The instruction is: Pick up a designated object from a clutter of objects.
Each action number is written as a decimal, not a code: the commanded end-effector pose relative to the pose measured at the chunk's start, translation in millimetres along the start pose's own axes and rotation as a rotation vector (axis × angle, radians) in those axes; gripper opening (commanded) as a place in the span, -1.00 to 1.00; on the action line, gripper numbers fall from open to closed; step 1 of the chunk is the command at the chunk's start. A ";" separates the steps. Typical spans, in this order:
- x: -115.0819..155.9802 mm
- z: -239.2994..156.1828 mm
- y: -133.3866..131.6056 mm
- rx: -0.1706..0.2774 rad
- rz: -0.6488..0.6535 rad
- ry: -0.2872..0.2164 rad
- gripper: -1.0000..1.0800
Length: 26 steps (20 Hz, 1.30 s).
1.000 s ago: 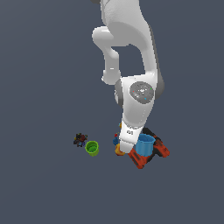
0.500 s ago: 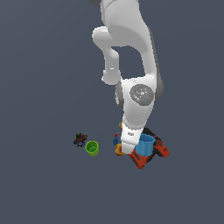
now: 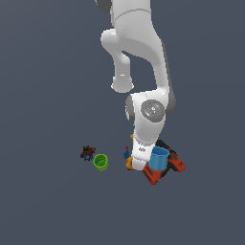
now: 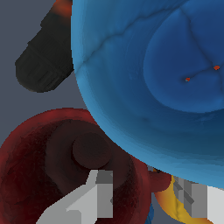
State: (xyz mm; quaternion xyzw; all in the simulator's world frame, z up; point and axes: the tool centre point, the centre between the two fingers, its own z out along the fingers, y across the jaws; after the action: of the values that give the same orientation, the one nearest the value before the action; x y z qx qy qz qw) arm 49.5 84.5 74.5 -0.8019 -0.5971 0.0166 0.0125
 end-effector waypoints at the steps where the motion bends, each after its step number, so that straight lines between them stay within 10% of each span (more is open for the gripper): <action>1: 0.3 1.3 -0.3 0.000 -0.001 0.000 -1.00; 26: -53.7 -74.7 16.2 -0.003 0.000 0.002 -1.00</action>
State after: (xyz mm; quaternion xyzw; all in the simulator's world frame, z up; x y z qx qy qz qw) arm 51.5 37.8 134.6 -0.8020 -0.5970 0.0168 0.0129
